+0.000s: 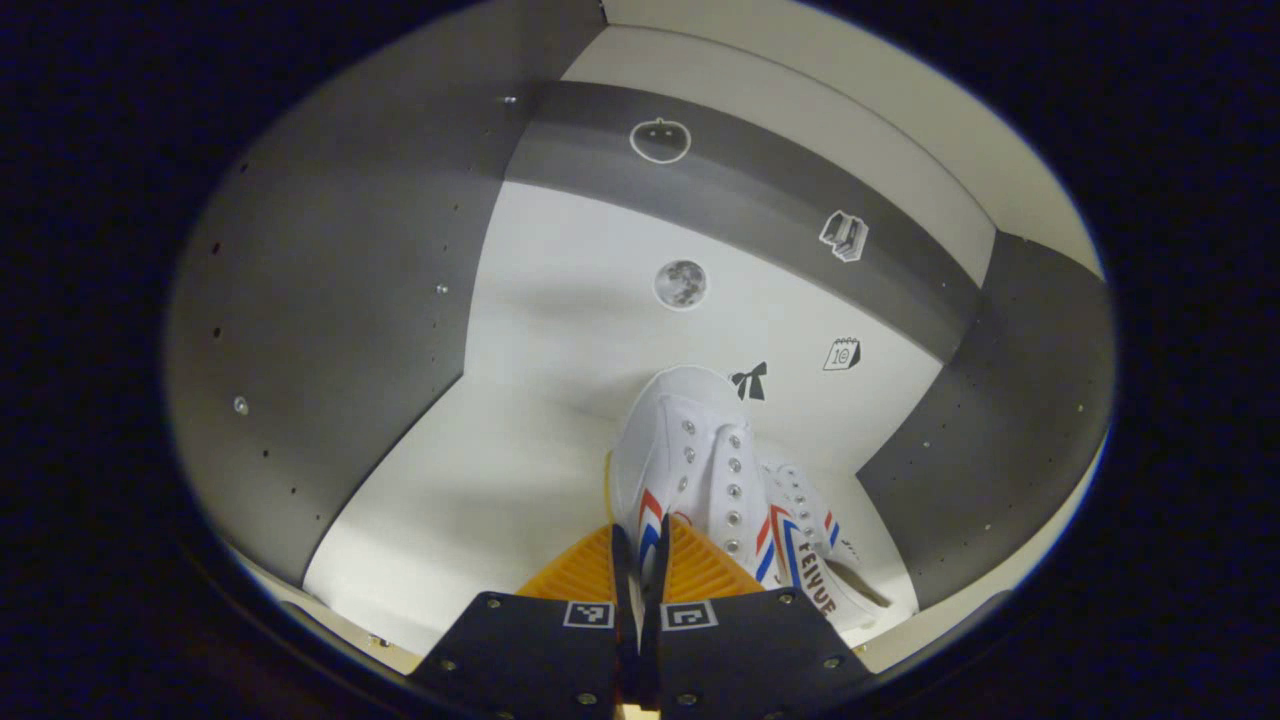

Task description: Grab one shoe with the right hand and put it into the shoe cabinet, grab the other shoe with the left hand and put it into the shoe cabinet; then close the right door with the right hand and the left door with the left hand.

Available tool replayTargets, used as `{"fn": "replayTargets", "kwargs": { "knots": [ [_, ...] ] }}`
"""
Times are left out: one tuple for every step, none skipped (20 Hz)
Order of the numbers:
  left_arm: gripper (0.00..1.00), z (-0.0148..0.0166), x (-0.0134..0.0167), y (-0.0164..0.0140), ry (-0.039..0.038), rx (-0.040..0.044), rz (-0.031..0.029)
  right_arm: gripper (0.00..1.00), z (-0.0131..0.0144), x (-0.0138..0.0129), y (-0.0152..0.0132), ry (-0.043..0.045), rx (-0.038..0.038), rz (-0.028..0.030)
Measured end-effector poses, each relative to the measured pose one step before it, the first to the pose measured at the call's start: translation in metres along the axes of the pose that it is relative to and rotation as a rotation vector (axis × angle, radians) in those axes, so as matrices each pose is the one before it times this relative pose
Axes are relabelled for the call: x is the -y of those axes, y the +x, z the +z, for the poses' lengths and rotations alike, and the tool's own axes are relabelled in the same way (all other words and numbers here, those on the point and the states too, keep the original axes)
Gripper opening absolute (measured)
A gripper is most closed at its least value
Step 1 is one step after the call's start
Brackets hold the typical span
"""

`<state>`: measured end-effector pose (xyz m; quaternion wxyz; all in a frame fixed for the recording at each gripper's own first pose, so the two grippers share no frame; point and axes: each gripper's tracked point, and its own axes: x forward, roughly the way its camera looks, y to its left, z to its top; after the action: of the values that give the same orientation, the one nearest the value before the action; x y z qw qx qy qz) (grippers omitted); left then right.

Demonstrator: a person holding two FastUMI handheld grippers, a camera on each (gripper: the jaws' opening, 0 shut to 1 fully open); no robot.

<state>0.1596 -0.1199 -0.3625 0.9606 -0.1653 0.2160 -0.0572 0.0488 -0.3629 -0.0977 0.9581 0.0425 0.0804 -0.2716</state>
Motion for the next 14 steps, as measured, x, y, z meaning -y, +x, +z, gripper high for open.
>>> {"fn": "replayTargets", "kwargs": {
  "knots": [
    [0.02, -0.00097, -0.00121, 0.00172, 0.00252, -0.00519, 0.00334, 0.99, -0.00035, 0.00115, -0.00022, -0.00074, -0.00033, -0.00166],
    [0.04, -0.00116, 0.00005, 0.00285, -0.00365, -0.00431, 0.00291, 0.99, -0.00088, 0.00055, -0.00018, 0.00225, -0.00285, -0.00081],
    [0.04, -0.00111, -0.00004, 0.00141, -0.009, -0.0015, -0.00112, 0.99, -0.00054, 0.0003, -0.00078, 0.00481, -0.00196, 0.00073],
    [0.09, -0.00166, -0.00057, -0.00108, -0.00499, -0.00669, 0.00359, 0.99, -0.0003, -0.00003, -0.00061, 0.00425, -0.0002, 0.00007],
    [0.1, -0.00108, 0.00099, 0.00048, -0.00188, -0.00815, -0.00536, 0.94, 0.00004, 0.00068, -0.00104, 0.00255, 0.0017, -0.00054],
    [0.15, -0.00064, 0.00203, -0.00399, 0.01009, -0.00319, -0.01433, 0.99, 0.00027, -0.00028, -0.00083, 0.00109, 0.00417, 0.00005],
    [0.2, 0.00078, -0.00637, -0.00053, 0.03249, 0.00194, 0.01727, 0.99, -0.0009, 0.00063, -0.00035, -0.0014, -0.00102, -0.00007],
    [0.28, 0.00596, -0.00922, -0.0012, 0.042, 0.02722, 0.03153, 0.99, -0.00123, -0.00104, 0.00001, -0.0029, -0.00348, 0.00179],
    [0.28, 0.00992, -0.00686, -0.00488, 0.04177, 0.03704, 0.01827, 0.99, -0.00088, -0.00023, 0.00045, -0.00305, -0.0047, 0.00083],
    [0.51, 0.00452, -0.00383, 0.0014, 0.03841, 0.02988, 0.01668, 0.99, 0.00141, -0.001, -0.00033, 0.00013, -0.00103, 0.00207],
    [0.75, 0.00674, -0.00489, -0.00588, 0.03994, 0.02264, 0.0248, 0.99, 0.00224, -0.0012, -0.00014, 0.00272, 0.00215, 0.00432],
    [0.99, 0.0046, -0.00478, -0.00952, 0.03958, 0.02377, 0.01638, 0.94, 0.00313, -0.00246, 0.00013, 0.002, 0.00408, 0.00517],
    [0.99, 0.0073, -0.00171, -0.00719, 0.03747, 0.03047, 0.01034, 0.99, 0.0024, -0.00201, 0.00054, -0.00167, 0.00466, 0.00502],
    [0.99, 0.00746, 0.00118, -0.011, 0.03197, 0.04021, 0.00428, 0.99, 0.00407, -0.00224, 0.0005, -0.0045, 0.00652, 0.00292]
  ]
}}
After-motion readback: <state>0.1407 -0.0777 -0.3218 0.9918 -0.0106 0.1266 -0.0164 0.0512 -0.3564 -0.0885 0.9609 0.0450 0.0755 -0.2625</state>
